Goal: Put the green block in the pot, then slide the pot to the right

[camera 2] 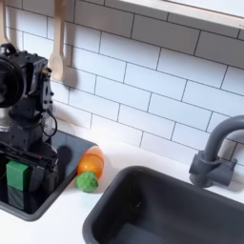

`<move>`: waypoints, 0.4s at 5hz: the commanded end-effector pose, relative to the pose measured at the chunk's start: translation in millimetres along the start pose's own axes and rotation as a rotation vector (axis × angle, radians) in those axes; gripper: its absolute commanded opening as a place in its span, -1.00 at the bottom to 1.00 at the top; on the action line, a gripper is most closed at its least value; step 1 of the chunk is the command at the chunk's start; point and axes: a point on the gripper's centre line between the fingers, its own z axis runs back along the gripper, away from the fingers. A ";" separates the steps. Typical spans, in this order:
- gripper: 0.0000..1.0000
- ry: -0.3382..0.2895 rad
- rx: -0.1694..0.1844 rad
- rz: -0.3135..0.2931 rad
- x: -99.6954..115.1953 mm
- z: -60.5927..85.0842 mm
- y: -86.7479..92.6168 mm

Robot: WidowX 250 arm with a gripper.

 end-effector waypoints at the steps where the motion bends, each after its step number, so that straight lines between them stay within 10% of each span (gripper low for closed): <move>1: -1.00 -0.009 -0.011 -0.019 -3.8 0.4 -3.7; 2: -1.00 -0.019 -0.013 -0.018 -4.6 1.6 -3.0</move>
